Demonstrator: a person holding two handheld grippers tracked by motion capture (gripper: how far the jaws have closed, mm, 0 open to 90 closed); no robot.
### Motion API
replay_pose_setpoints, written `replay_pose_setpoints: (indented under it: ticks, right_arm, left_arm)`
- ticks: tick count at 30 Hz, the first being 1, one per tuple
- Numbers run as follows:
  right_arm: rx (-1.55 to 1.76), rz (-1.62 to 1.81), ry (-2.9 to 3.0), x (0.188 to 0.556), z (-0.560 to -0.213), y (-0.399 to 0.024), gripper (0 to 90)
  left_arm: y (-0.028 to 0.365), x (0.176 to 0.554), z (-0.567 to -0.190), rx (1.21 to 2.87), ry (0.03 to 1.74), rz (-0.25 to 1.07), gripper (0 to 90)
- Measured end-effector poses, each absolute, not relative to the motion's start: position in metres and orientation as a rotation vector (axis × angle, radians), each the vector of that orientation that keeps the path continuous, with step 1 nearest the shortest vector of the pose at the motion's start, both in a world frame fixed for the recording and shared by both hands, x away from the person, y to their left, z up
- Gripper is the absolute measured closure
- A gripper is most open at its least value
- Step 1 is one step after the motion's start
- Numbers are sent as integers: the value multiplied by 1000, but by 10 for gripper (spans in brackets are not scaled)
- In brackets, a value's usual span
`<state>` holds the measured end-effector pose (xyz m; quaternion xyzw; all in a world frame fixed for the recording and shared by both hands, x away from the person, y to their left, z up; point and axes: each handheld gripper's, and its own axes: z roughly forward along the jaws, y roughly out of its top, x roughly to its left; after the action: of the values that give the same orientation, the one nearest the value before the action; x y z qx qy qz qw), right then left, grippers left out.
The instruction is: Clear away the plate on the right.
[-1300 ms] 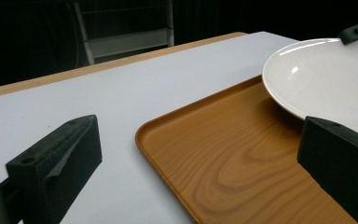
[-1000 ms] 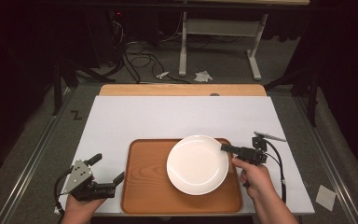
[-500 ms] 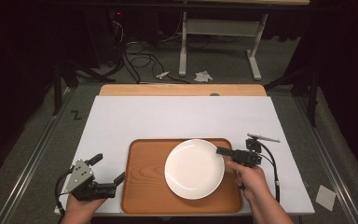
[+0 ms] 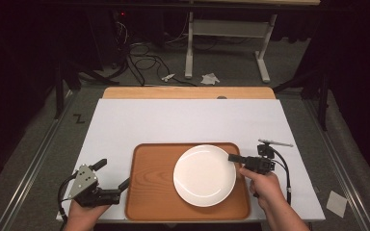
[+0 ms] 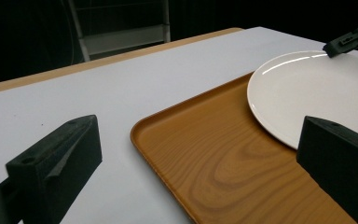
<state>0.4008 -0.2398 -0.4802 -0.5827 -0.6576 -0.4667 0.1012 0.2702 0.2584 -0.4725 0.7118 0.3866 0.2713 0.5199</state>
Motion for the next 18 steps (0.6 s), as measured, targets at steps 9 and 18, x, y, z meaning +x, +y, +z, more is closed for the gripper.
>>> replay_pose_setpoints:
  ticks: [9, 18]
  right_arm:
    - [-1745, -1349, -1970, 398, -490, -244, 886]
    - [-1772, -1262, -2080, 396, -495, -241, 865]
  left_arm:
    - [256, 270, -473, 1722, 918, 644, 6]
    - [256, 270, -473, 1723, 919, 642, 6]
